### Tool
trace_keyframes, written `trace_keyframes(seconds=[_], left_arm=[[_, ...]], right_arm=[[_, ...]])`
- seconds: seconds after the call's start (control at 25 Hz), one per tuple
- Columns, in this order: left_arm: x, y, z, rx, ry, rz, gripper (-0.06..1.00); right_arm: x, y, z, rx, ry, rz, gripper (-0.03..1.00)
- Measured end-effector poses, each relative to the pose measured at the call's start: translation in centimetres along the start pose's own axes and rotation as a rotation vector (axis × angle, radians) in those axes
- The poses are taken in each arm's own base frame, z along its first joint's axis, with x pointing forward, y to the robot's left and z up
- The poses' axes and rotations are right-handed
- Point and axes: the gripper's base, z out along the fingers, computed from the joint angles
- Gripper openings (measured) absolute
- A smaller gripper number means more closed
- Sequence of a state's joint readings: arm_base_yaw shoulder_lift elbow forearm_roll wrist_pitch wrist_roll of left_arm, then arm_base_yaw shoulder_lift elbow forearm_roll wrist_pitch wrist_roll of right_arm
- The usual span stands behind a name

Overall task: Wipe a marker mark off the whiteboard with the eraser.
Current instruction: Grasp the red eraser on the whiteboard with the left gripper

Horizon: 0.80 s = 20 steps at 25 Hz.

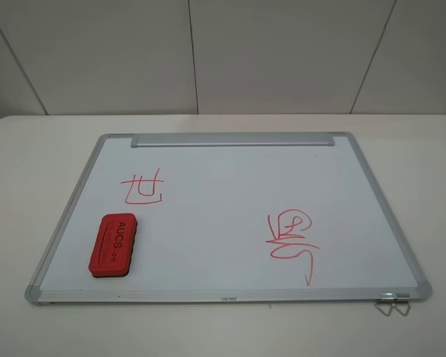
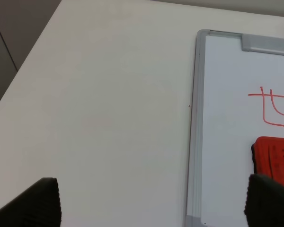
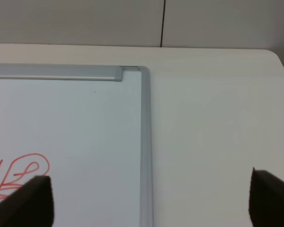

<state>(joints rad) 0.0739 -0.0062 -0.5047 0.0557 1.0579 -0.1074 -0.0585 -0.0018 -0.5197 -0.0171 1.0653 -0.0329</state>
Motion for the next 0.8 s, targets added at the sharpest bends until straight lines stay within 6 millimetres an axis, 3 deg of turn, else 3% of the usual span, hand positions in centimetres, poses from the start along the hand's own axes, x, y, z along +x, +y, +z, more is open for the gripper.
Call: trace_keyframes(seconds=[0.8], left_arm=[[0.01,-0.12,0.0,0.014,0.001,-0.008,0.77]], right_arm=[[0.0,0.0,0.0,0.0,0.0,0.0,0.71]])
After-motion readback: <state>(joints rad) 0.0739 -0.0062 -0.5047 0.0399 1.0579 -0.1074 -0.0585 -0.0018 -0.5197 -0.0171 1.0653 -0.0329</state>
